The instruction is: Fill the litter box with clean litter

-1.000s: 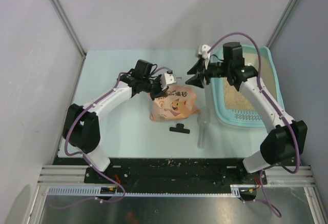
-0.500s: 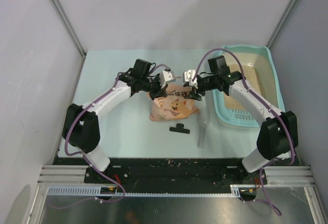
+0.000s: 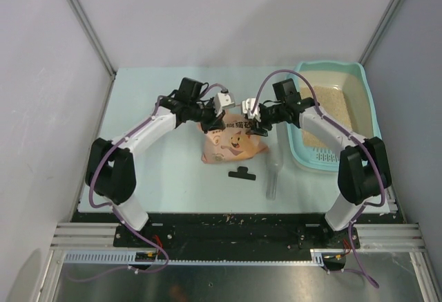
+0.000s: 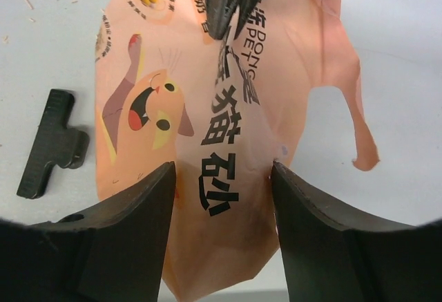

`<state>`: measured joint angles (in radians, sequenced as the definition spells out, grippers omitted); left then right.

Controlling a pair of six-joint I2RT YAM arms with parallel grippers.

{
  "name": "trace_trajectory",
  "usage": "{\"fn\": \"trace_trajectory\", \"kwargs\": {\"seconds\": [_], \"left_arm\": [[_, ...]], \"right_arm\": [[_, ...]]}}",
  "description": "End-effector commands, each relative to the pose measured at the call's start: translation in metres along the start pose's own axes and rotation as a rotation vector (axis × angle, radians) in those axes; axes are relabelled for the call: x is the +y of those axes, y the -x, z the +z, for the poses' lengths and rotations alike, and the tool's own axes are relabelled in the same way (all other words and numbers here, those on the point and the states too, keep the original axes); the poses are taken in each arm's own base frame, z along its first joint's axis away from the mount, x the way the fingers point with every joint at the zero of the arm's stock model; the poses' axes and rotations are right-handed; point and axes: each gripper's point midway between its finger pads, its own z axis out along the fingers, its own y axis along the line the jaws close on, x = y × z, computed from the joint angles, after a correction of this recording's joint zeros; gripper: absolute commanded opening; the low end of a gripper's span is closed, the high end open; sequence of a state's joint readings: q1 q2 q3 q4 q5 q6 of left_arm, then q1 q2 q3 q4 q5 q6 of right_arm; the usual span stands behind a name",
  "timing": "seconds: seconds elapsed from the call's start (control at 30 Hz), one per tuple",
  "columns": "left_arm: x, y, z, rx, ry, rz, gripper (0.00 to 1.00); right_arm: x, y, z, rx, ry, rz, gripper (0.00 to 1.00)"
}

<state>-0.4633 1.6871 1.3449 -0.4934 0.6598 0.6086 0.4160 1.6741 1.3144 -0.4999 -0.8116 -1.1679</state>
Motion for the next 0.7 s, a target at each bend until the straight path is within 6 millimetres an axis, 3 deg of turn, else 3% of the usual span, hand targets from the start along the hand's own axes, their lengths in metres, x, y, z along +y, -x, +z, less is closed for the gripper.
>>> {"fn": "trace_trajectory", "kwargs": {"seconds": [0.0, 0.13, 0.17, 0.27, 0.3, 0.5, 0.6, 0.67], "left_arm": [[0.006, 0.033, -0.016, -0.093, -0.003, 0.033, 0.02], [0.007, 0.028, -0.017, -0.099, -0.012, 0.057, 0.08], [0.007, 0.028, -0.020, -0.101, -0.007, 0.070, 0.22], [0.011, 0.020, -0.029, -0.098, 0.011, 0.099, 0.41], [0.016, 0.013, -0.032, -0.086, 0.022, 0.110, 0.43], [0.017, -0.021, -0.042, -0.005, -0.036, 0.071, 0.45], [0.010, -0.032, -0.040, 0.023, -0.081, 0.082, 0.42], [0.008, -0.034, -0.040, 0.029, -0.098, 0.088, 0.33]], "right_arm": [[-0.011, -0.009, 0.008, 0.006, -0.041, 0.043, 0.60], [-0.011, -0.009, 0.008, -0.005, -0.046, 0.098, 0.47], [-0.010, -0.007, 0.007, -0.008, -0.047, 0.111, 0.44], [-0.006, -0.002, 0.003, -0.015, -0.041, 0.166, 0.32], [-0.004, -0.001, 0.002, -0.015, -0.039, 0.181, 0.31], [0.004, 0.000, 0.002, -0.013, -0.025, 0.267, 0.21], [0.004, -0.001, 0.005, -0.011, -0.025, 0.304, 0.18], [0.000, -0.002, 0.005, -0.015, -0.036, 0.324, 0.11]]}}
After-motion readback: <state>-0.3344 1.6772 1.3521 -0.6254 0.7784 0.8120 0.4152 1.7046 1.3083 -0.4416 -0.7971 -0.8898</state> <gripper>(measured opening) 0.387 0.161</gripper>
